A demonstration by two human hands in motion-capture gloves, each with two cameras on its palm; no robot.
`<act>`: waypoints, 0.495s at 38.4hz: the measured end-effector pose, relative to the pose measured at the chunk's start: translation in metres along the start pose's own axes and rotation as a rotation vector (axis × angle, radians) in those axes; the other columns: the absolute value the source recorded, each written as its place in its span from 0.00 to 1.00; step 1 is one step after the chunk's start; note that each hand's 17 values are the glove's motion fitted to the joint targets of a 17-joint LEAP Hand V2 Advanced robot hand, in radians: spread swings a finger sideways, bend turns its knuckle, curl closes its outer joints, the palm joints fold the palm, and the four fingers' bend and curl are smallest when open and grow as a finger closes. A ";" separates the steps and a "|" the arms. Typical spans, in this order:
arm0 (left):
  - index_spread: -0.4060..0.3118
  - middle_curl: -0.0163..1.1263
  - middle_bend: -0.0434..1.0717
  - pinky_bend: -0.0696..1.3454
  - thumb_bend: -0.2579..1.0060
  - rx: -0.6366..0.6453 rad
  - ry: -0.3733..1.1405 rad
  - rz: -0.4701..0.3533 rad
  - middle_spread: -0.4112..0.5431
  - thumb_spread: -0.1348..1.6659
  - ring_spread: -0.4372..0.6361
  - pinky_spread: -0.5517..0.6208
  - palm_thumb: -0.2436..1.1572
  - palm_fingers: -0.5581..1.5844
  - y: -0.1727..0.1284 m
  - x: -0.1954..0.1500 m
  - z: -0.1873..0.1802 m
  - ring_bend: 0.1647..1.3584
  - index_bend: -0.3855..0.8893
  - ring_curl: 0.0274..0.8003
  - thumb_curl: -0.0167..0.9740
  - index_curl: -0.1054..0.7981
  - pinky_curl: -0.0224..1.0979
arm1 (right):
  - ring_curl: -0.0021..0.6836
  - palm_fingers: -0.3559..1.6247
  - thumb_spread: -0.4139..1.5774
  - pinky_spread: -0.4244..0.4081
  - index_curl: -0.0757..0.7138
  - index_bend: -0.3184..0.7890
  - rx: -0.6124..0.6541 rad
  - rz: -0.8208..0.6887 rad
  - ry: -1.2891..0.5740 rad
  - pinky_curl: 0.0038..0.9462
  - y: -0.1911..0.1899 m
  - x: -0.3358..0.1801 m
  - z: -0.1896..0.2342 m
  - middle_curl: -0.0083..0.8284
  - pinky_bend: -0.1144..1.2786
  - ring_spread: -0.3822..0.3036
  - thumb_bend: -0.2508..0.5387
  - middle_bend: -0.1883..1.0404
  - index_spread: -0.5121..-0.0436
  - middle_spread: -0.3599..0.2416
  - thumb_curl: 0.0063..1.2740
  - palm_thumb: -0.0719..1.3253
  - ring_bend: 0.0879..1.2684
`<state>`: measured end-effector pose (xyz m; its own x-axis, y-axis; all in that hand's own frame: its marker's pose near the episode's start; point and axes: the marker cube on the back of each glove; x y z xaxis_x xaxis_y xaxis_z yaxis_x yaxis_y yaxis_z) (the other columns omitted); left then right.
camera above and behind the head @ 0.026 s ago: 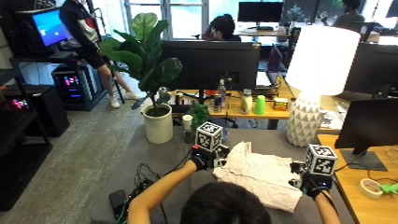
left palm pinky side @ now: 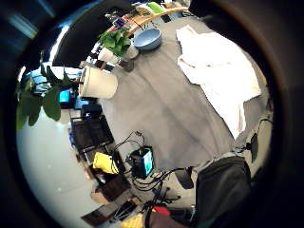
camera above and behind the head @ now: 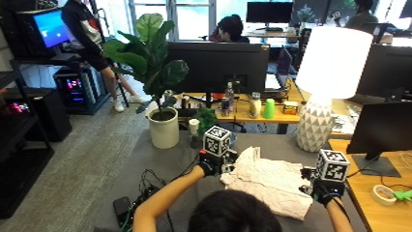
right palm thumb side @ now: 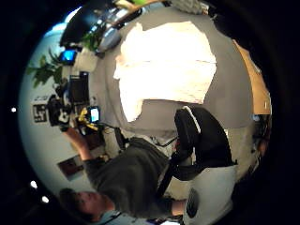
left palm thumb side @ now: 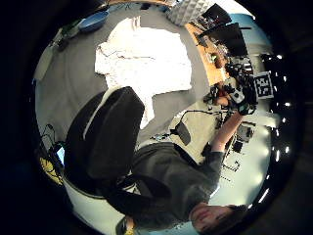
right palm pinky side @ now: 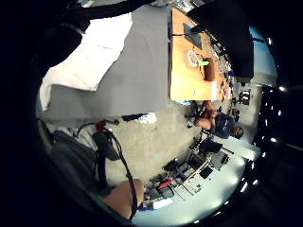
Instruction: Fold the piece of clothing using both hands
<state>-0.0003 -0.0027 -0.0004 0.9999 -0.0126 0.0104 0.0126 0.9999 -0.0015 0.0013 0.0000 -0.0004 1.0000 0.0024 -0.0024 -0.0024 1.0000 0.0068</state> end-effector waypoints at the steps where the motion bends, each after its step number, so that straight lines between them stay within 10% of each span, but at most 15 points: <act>1: 0.52 0.05 0.17 0.26 0.25 0.001 -0.002 -0.005 0.50 0.35 0.50 0.62 0.25 0.43 -0.001 0.000 0.000 0.25 0.45 0.10 0.04 0.19 0.08 | 0.18 0.50 0.45 0.60 0.16 0.40 0.002 -0.002 -0.001 0.11 0.000 0.000 0.000 0.12 0.37 0.53 0.72 0.37 0.73 0.57 0.07 0.41 0.31; 19: 0.49 0.15 0.18 0.27 0.22 -0.010 0.054 -0.030 0.56 0.68 0.59 0.74 0.27 0.39 -0.003 -0.015 0.012 0.33 0.45 0.26 0.12 0.38 0.21 | 0.41 0.46 0.73 0.67 0.32 0.40 -0.040 -0.036 0.018 0.27 -0.008 -0.014 0.007 0.32 0.38 0.51 0.65 0.39 0.49 0.55 0.14 0.48 0.34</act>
<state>-0.0150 -0.0055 0.0119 0.9982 -0.0424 -0.0435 0.0419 0.9991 -0.0118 -0.0124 -0.0086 0.0065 0.9992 -0.0340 -0.0196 0.0333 0.9989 -0.0336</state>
